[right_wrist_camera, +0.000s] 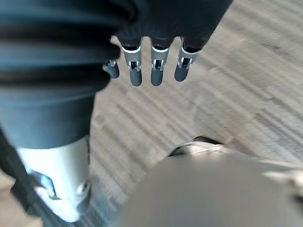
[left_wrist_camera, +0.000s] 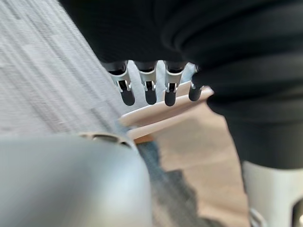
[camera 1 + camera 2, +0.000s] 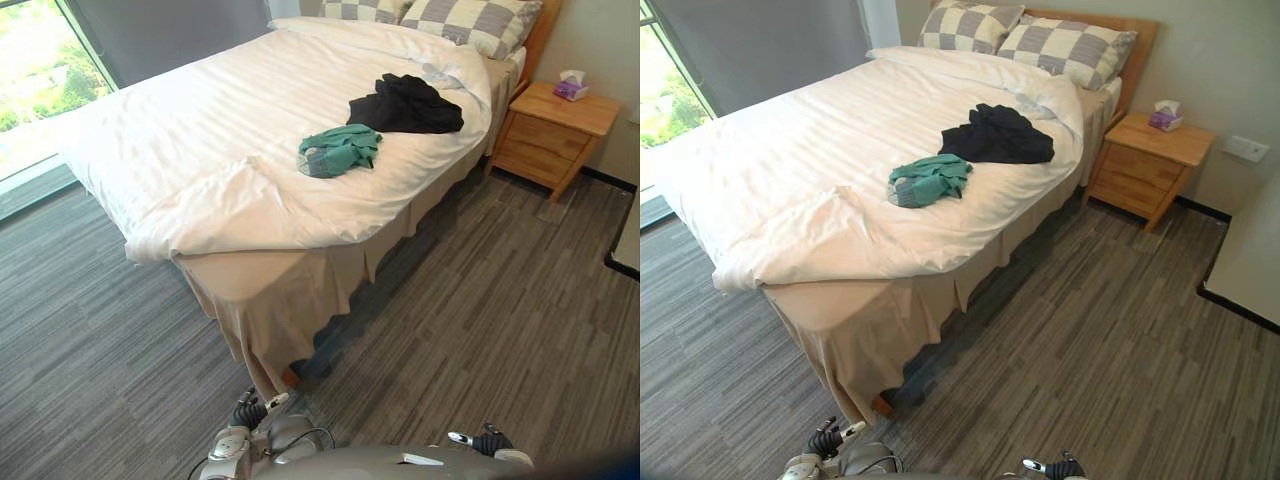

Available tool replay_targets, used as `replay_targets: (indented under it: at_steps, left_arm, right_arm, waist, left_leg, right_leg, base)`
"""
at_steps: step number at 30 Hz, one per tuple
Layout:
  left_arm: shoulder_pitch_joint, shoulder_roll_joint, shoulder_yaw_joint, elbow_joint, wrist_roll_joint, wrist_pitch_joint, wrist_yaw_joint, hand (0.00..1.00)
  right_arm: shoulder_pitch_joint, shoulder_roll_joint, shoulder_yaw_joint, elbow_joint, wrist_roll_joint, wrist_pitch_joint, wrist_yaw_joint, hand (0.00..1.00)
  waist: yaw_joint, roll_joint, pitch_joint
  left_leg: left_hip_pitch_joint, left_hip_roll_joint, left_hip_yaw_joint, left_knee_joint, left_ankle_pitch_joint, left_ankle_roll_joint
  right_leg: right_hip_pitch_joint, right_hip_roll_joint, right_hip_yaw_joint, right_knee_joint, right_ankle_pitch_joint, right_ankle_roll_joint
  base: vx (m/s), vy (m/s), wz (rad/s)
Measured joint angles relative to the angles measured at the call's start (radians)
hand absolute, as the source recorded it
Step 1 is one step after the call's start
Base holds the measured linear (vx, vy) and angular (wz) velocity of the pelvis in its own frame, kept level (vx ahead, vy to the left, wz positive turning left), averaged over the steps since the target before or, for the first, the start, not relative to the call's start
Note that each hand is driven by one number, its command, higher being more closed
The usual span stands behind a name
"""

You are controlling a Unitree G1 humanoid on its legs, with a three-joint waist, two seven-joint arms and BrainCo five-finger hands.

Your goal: Tidy the bed and pick cloth on bed and put in laundry

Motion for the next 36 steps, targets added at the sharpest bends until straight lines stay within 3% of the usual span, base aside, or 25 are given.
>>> replay_targets:
  at_steps: [1, 3, 4, 5, 7, 9, 10, 11, 12, 13, 15, 18, 19, 20, 21, 25, 31, 36]
  left_arm:
    - [-0.012, 0.014, 0.0, 0.001, 0.0, -0.001, 0.0, 0.0]
    - [-0.029, 0.014, 0.002, -0.016, -0.011, -0.002, 0.0, 0.0]
    - [-0.032, 0.013, 0.003, -0.026, -0.011, -0.001, -0.001, 0.0]
    - [-0.031, 0.009, 0.002, -0.027, -0.011, 0.004, -0.001, 0.0]
    - [-0.017, -0.006, 0.005, -0.021, -0.009, 0.007, -0.001, 0.0]
    - [-0.009, -0.024, 0.002, -0.001, -0.009, 0.009, -0.003, 0.0]
    - [-0.009, -0.025, -0.004, 0.006, -0.01, 0.009, -0.003, 0.0]
    - [-0.015, -0.026, -0.01, 0.009, -0.009, 0.011, -0.004, 0.0]
    - [-0.017, -0.01, -0.025, 0.01, -0.01, 0.016, -0.003, 0.0]
    - [-0.017, -0.002, -0.036, 0.01, -0.01, 0.019, -0.003, 0.0]
    - [-0.017, -0.003, -0.037, 0.009, -0.009, 0.02, -0.002, 0.0]
    - [-0.018, -0.002, -0.037, 0.008, -0.01, 0.017, -0.001, 0.0]
    - [-0.019, 0.002, -0.037, 0.008, -0.01, 0.016, -0.001, 0.0]
    - [-0.018, 0.007, -0.037, 0.008, -0.009, 0.016, -0.001, 0.0]
    - [-0.018, 0.012, -0.036, 0.012, -0.009, 0.017, -0.001, 0.0]
    - [-0.013, -0.016, -0.028, 0.033, -0.007, 0.01, 0.0, 0.0]
    - [0.003, -0.003, 0.022, 0.048, -0.053, 0.002, 0.017, 0.0]
    - [0.036, -0.006, 0.188, 0.057, -0.254, -0.002, 0.07, 0.0]
  right_arm:
    - [-0.007, 0.02, 0.003, 0.002, -0.001, 0.001, 0.001, 0.0]
    - [-0.026, 0.047, 0.008, 0.002, -0.004, -0.001, 0.001, 0.0]
    - [-0.044, 0.055, 0.008, 0.002, -0.004, -0.002, 0.001, 0.0]
    - [-0.056, 0.065, 0.006, -0.003, -0.004, -0.003, 0.001, 0.0]
    - [-0.054, 0.084, -0.003, -0.018, -0.004, -0.005, 0.002, 0.0]
    - [-0.054, 0.084, -0.01, -0.026, -0.004, -0.007, 0.004, 0.0]
    - [-0.054, 0.081, -0.012, -0.034, -0.004, -0.009, 0.006, 0.0]
    - [-0.055, 0.092, -0.015, -0.043, -0.003, -0.013, 0.009, 0.0]
    - [-0.054, 0.11, -0.023, -0.065, -0.002, -0.012, 0.012, 0.0]
    - [-0.052, 0.116, -0.024, -0.072, -0.003, -0.013, 0.012, 0.0]
    - [-0.052, 0.119, -0.039, -0.071, -0.002, -0.013, 0.011, 0.0]
    - [-0.054, 0.124, -0.042, -0.07, 0.001, -0.012, 0.01, 0.0]
    - [-0.053, 0.128, -0.042, -0.063, 0.013, -0.012, 0.01, 0.0]
    - [-0.052, 0.134, -0.044, -0.055, 0.019, -0.012, 0.01, 0.0]
    - [-0.053, 0.142, -0.056, -0.043, 0.02, -0.011, 0.008, 0.0]
    - [-0.053, 0.121, -0.059, -0.032, 0.028, -0.01, 0.006, 0.0]
    - [-0.043, 0.132, -0.031, -0.02, 0.027, -0.009, 0.001, 0.0]
    - [-0.04, 0.137, -0.046, -0.008, 0.025, -0.009, -0.001, 0.0]
  waist:
    - [-0.006, -0.03, -0.005]
    - [0.003, -0.09, -0.005]
    - [0.012, -0.1, 0.001]
    - [0.009, -0.097, 0.003]
    - [0.005, -0.083, -0.005]
    - [0.005, -0.054, -0.024]
    - [0.003, -0.052, -0.026]
    - [0.001, -0.052, -0.021]
    - [-0.003, -0.065, -0.019]
    - [-0.005, -0.073, -0.014]
    - [-0.005, -0.076, -0.013]
    - [-0.005, -0.079, -0.014]
    - [-0.004, -0.095, -0.019]
    - [-0.002, -0.115, -0.029]
    - [-0.002, -0.12, -0.042]
    - [-0.007, -0.078, -0.053]
    - [0.0, -0.111, -0.079]
    - [-0.005, -0.124, -0.087]
  left_leg:
    - [0.036, -0.052, 0.026, -0.096, -0.022, 0.03]
    - [0.048, -0.112, 0.052, -0.198, 0.014, 0.06]
    - [0.053, -0.132, 0.063, -0.233, 0.032, 0.069]
    - [0.076, -0.15, 0.077, -0.273, 0.046, 0.091]
    - [0.155, -0.189, 0.05, -0.365, 0.061, 0.088]
    - [0.231, -0.197, 0.006, -0.46, 0.069, 0.077]
    - [0.259, -0.199, -0.02, -0.493, 0.064, 0.068]
    - [0.277, -0.204, -0.044, -0.508, 0.063, 0.066]
    - [0.296, -0.208, -0.075, -0.511, 0.069, 0.076]
    - [0.318, -0.209, -0.106, -0.512, 0.069, 0.075]
    - [0.347, -0.208, -0.165, -0.517, 0.068, 0.063]
    - [0.343, -0.205, -0.248, -0.514, 0.062, 0.02]
    - [0.336, -0.209, -0.271, -0.522, 0.059, 0.001]
    - [0.331, -0.218, -0.281, -0.529, 0.055, -0.013]
    - [0.332, -0.203, -0.289, -0.552, 0.056, -0.033]
    - [0.368, -0.127, -0.254, -0.641, 0.121, -0.081]
    - [0.381, -0.124, -0.257, -0.647, 0.124, -0.085]
    - [0.38, -0.148, -0.28, -0.647, 0.126, -0.082]
  right_leg:
    - [0.007, -0.028, -0.012, -0.015, -0.009, 0.018]
    - [-0.002, -0.055, -0.014, -0.039, 0.012, 0.028]
    - [-0.002, -0.062, -0.015, -0.056, 0.037, 0.037]
    - [0.017, -0.066, -0.015, -0.069, 0.075, 0.047]
    - [0.049, -0.067, -0.015, -0.043, 0.132, 0.058]
    - [-0.038, -0.107, -0.01, 0.227, 0.15, 0.085]
    - [-0.109, -0.148, 0.004, 0.41, 0.182, 0.117]
    - [-0.183, -0.183, 0.037, 0.573, 0.179, 0.137]
    - [-0.248, -0.211, 0.054, 0.716, 0.114, 0.129]
    - [-0.272, -0.22, 0.051, 0.755, 0.07, 0.115]
    - [-0.298, -0.221, 0.057, 0.681, -0.012, 0.108]
    - [-0.303, -0.186, 0.132, 0.339, -0.006, 0.096]
    - [-0.296, -0.159, 0.21, 0.186, 0.076, 0.07]
    - [-0.297, -0.158, 0.244, 0.14, 0.157, 0.067]
    - [-0.278, -0.148, 0.267, 0.109, 0.122, 0.081]
    - [-0.225, -0.068, 0.227, 0.009, 0.116, 0.073]
    - [-0.171, -0.053, 0.202, -0.066, 0.124, 0.071]
    - [-0.136, -0.065, 0.168, -0.117, 0.146, 0.08]
  base:
    - [0.32, 0.137, 1.0]
    - [0.26, 0.11, 0.66]
    - [0.22, 0.097, 0.43]
    - [0.21, 0.106, 0.47]
    - [0.2, 0.115, 0.46]
    - [0.18, 0.076, 0.45]
    - [0.12, 0.014, 0.48]
    - [0.17, -0.037, 0.78]
    - [0.19, -0.044, 0.96]
    - [0.26, -0.068, 1.15]
    - [0.21, -0.099, 1.07]
    - [0.15, -0.185, 0.83]
    - [0.12, -0.268, 0.65]
    - [0.13, -0.344, 0.58]
    - [0.13, -0.347, 0.38]
    - [0.15, -0.262, 0.14]
    - [0.04, -0.044, 0.09]
    - [0.0, 0.009, 0.13]
